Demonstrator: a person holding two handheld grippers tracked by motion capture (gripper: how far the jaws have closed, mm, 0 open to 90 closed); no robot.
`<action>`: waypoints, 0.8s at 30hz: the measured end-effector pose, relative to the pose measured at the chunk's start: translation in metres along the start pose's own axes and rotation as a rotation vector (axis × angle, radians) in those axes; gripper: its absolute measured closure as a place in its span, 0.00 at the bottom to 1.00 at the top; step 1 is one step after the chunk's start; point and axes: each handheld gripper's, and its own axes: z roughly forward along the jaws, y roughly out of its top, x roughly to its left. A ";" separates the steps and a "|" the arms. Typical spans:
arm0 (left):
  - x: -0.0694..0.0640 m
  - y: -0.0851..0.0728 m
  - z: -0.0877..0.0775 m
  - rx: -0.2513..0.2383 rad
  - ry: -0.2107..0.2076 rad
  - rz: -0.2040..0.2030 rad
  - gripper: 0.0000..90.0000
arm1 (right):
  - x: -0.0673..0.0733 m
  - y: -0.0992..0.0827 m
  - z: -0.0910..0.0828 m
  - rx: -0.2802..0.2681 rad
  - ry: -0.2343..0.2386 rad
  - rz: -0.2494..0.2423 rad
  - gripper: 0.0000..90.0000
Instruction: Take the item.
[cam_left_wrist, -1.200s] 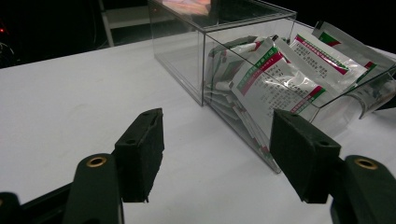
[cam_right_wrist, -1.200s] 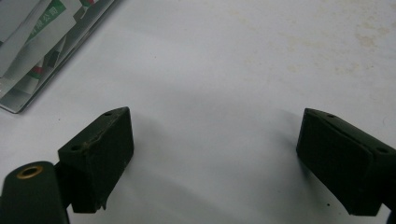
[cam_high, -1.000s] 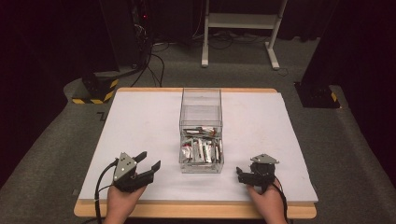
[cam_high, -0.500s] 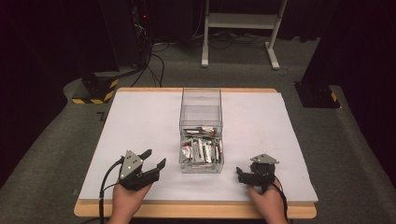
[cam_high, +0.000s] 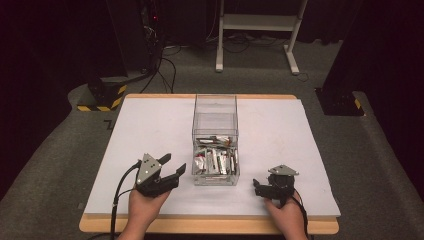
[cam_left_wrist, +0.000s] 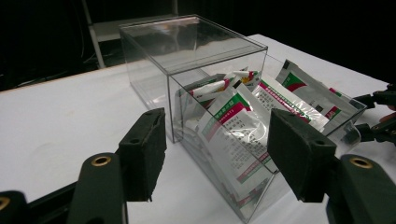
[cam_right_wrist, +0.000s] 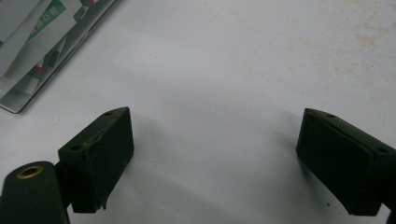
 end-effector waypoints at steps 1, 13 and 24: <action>-0.001 0.000 0.002 0.000 -0.002 -0.004 0.42 | 0.000 0.000 0.000 0.000 0.000 0.000 0.12; -0.011 -0.003 0.022 0.060 -0.014 0.012 0.44 | 0.000 0.000 0.000 0.000 0.000 0.000 0.12; -0.016 -0.004 0.043 0.096 -0.007 0.025 0.46 | 0.000 0.000 0.000 0.000 0.001 0.000 0.12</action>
